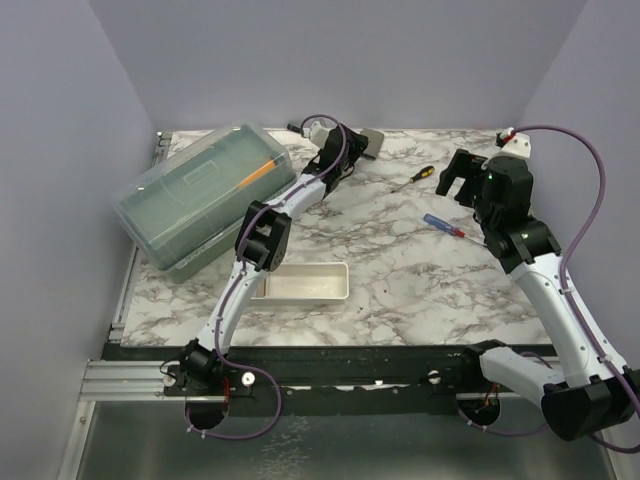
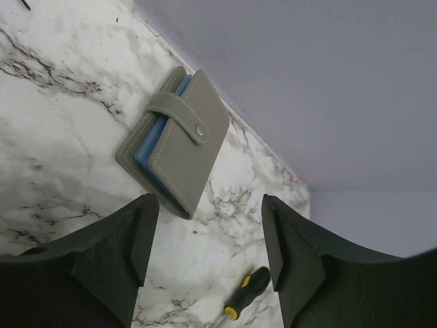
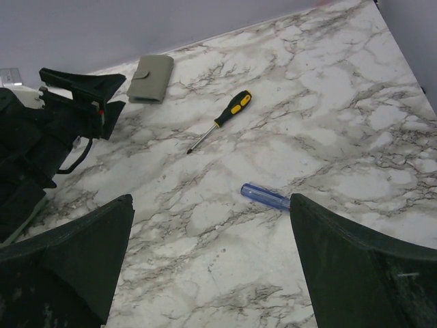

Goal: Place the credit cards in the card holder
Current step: Pick up the card holder from the corner of the board.

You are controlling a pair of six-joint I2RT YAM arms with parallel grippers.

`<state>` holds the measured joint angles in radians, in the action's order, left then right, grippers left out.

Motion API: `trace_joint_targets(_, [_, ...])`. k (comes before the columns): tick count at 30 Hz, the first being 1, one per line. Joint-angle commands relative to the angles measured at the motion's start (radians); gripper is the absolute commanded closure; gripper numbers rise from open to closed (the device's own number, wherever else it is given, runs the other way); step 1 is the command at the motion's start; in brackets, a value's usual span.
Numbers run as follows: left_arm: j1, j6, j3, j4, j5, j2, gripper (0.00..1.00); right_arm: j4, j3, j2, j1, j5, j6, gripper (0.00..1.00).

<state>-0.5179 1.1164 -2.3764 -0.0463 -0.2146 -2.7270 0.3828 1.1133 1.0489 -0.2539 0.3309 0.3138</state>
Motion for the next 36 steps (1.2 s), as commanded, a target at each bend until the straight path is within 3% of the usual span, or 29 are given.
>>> trace_joint_targets(1, [-0.004,0.299,-0.048,-0.11,-0.069,-0.084,0.33,-0.015,-0.014,-0.008,0.004,0.042,0.006,0.0])
trace_joint_targets(6, [-0.017,0.352,-0.031,-0.11,-0.141,-0.111,0.38,-0.009,-0.016,-0.011,0.004,0.051,0.002,0.0])
trace_joint_targets(10, [-0.047,0.148,-0.017,-0.149,-0.224,-0.096,0.34,-0.034,-0.03,0.0,0.005,0.045,0.001,0.0])
trace_joint_targets(13, [-0.047,0.079,0.0,-0.152,-0.223,-0.089,0.31,-0.054,-0.035,0.045,0.004,0.026,0.021,0.0])
trace_joint_targets(19, [-0.047,0.199,0.051,-0.16,-0.229,-0.098,0.33,-0.065,0.004,0.116,0.004,-0.039,0.074,0.01])
trace_joint_targets(26, [-0.042,0.277,-0.138,-0.17,-0.213,-0.24,0.51,-0.053,0.008,0.097,0.004,-0.002,0.07,0.01])
trace_joint_targets(30, [-0.034,0.264,-0.174,-0.215,-0.223,-0.269,0.68,-0.029,0.004,0.081,0.004,0.015,0.068,0.01])
trace_joint_targets(33, [-0.026,0.199,-0.181,-0.255,-0.205,-0.251,0.88,-0.017,-0.011,0.062,0.005,0.023,0.073,0.01])
trace_joint_targets(36, [-0.033,0.061,-0.123,-0.289,-0.151,-0.162,0.95,-0.014,-0.038,0.04,0.004,0.019,0.059,0.01])
